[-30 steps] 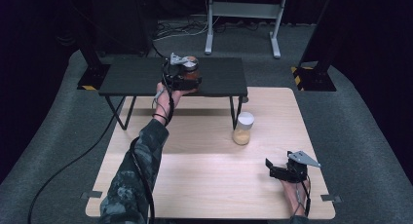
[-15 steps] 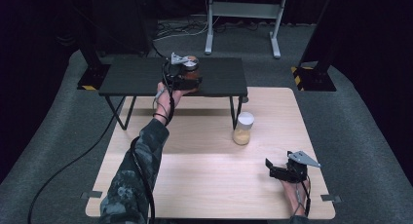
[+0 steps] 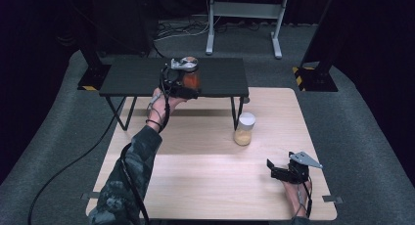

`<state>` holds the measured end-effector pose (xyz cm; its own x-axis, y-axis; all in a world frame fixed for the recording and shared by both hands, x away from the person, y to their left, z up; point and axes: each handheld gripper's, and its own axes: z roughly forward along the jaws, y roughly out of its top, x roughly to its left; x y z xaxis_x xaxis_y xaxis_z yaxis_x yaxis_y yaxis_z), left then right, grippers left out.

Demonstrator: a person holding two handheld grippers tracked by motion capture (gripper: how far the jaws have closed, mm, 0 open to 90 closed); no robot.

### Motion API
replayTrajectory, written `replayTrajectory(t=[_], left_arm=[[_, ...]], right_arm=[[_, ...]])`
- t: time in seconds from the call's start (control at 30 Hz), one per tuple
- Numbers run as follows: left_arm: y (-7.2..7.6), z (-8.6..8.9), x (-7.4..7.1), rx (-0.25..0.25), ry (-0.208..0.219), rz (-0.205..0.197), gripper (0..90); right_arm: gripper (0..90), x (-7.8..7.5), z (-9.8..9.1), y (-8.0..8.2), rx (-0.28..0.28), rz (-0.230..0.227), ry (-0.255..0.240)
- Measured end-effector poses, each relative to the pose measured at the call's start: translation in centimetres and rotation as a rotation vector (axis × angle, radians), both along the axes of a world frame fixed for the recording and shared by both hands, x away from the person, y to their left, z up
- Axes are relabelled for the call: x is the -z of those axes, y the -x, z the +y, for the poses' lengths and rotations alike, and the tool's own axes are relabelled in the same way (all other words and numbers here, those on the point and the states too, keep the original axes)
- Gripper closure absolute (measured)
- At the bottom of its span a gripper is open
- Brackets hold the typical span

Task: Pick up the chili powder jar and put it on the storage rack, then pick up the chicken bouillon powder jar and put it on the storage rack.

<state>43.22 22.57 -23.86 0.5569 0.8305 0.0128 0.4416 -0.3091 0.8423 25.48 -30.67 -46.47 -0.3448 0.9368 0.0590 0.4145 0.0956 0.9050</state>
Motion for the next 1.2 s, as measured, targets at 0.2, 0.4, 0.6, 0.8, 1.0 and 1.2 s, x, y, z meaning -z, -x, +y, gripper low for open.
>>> replayTrajectory(t=[0.2,0.4,0.6,0.8,1.0,1.2], left_arm=[[2.3,0.7,1.0,0.025,-0.055,0.017,0.4],[5.8,2.0,3.9,0.053,-0.068,-0.002,0.1],[10.1,2.7,8.4,0.045,-0.054,0.007,0.1],[12.6,2.7,12.4,0.022,-0.064,0.078,0.2],[14.0,2.2,15.0,0.008,-0.088,0.104,0.2],[15.1,0.4,17.3,-0.024,-0.176,0.123,0.1]], right_arm=[[0.1,0.0,0.0,0.0,0.002,0.0,0.0],[0.1,0.0,-0.1,-0.1,0.0,0.003,-0.005],[0.1,0.0,0.0,-0.1,0.003,0.004,-0.005],[0.1,0.0,0.0,-0.1,0.002,0.003,-0.002],[0.1,0.0,0.0,-0.1,0.003,0.004,0.0],[0.1,-0.1,0.1,-0.1,0.002,0.004,0.003]])
